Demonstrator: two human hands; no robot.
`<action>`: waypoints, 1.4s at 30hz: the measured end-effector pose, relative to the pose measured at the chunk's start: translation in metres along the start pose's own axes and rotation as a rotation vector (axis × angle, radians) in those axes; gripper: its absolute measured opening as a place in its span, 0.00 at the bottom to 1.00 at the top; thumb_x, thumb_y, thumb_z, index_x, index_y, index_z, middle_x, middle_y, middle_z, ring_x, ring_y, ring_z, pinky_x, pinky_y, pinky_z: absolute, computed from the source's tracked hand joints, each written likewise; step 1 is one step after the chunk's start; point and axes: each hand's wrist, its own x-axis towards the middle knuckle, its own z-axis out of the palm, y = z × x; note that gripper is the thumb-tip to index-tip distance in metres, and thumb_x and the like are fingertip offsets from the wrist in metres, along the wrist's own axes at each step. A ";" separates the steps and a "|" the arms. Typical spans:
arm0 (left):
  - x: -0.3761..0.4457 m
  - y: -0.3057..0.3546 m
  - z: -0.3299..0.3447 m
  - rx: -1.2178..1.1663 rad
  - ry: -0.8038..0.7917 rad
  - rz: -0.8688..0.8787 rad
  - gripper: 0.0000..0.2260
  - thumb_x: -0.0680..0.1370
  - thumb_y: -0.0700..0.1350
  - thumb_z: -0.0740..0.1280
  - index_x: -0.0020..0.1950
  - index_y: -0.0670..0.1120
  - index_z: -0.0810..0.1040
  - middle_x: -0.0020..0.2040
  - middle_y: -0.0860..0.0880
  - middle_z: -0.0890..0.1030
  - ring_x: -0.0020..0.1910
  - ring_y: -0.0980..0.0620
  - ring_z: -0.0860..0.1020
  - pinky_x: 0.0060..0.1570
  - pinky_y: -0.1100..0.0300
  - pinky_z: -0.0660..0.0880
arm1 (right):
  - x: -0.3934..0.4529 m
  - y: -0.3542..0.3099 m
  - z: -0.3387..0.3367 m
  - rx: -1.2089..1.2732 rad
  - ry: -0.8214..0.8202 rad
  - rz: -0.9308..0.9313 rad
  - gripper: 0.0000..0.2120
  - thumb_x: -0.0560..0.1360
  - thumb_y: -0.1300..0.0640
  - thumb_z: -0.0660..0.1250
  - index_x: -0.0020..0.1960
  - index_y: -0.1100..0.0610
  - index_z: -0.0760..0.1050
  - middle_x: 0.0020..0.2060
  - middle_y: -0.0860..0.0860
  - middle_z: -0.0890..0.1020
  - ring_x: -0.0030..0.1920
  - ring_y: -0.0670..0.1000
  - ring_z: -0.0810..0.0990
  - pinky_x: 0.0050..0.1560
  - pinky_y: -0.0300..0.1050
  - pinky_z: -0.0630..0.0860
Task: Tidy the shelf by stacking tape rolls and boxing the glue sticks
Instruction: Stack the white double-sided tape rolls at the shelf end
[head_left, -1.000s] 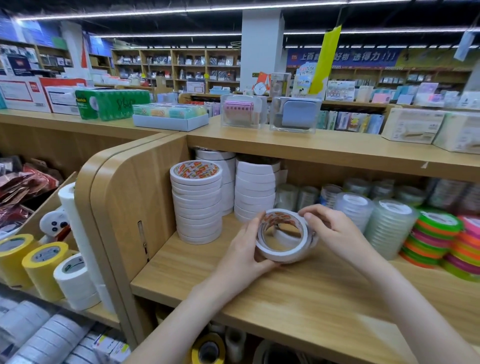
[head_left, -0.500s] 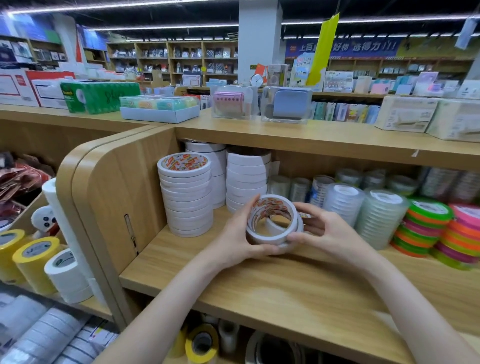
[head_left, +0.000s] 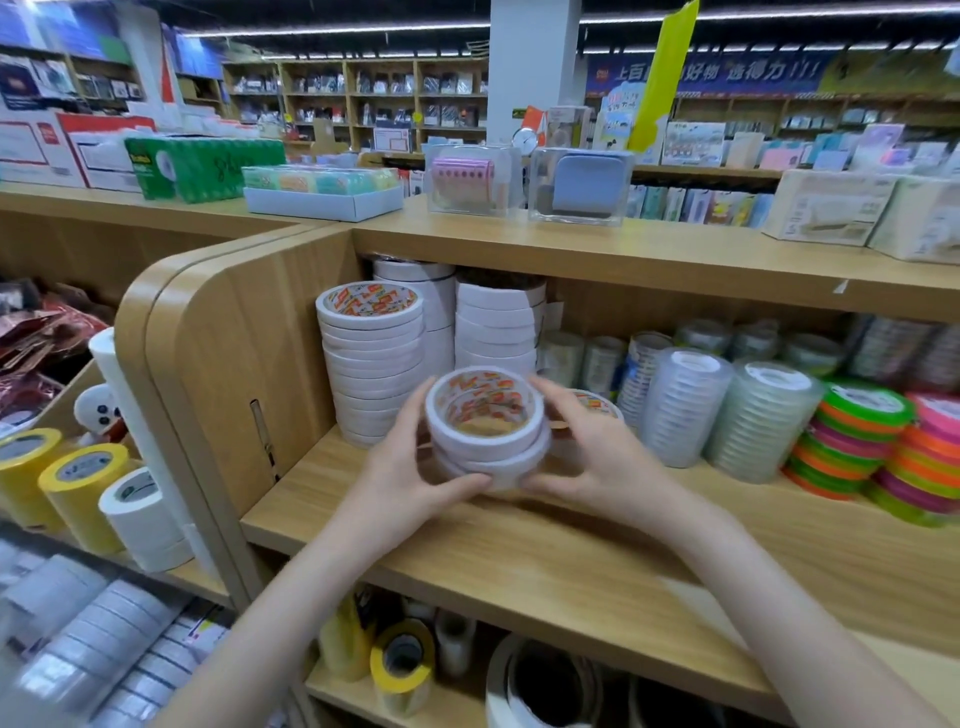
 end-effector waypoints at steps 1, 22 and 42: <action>-0.003 -0.006 -0.007 0.053 -0.023 -0.023 0.44 0.61 0.58 0.77 0.71 0.55 0.59 0.65 0.59 0.70 0.66 0.61 0.68 0.66 0.64 0.64 | 0.001 0.001 0.003 -0.070 -0.053 -0.006 0.41 0.67 0.51 0.75 0.73 0.51 0.57 0.68 0.49 0.69 0.68 0.47 0.66 0.68 0.37 0.60; -0.004 -0.005 0.002 0.042 0.119 -0.033 0.30 0.67 0.49 0.76 0.64 0.56 0.64 0.61 0.57 0.72 0.62 0.59 0.70 0.62 0.65 0.65 | 0.014 -0.019 -0.027 -0.109 0.226 -0.093 0.10 0.71 0.57 0.66 0.49 0.61 0.76 0.52 0.52 0.70 0.52 0.46 0.71 0.57 0.34 0.67; 0.002 -0.002 -0.013 -0.023 0.108 -0.157 0.19 0.73 0.40 0.71 0.62 0.44 0.73 0.54 0.50 0.80 0.50 0.58 0.78 0.51 0.68 0.75 | 0.020 -0.021 0.026 0.358 0.105 0.362 0.37 0.67 0.41 0.69 0.70 0.58 0.63 0.67 0.51 0.70 0.65 0.49 0.71 0.65 0.47 0.69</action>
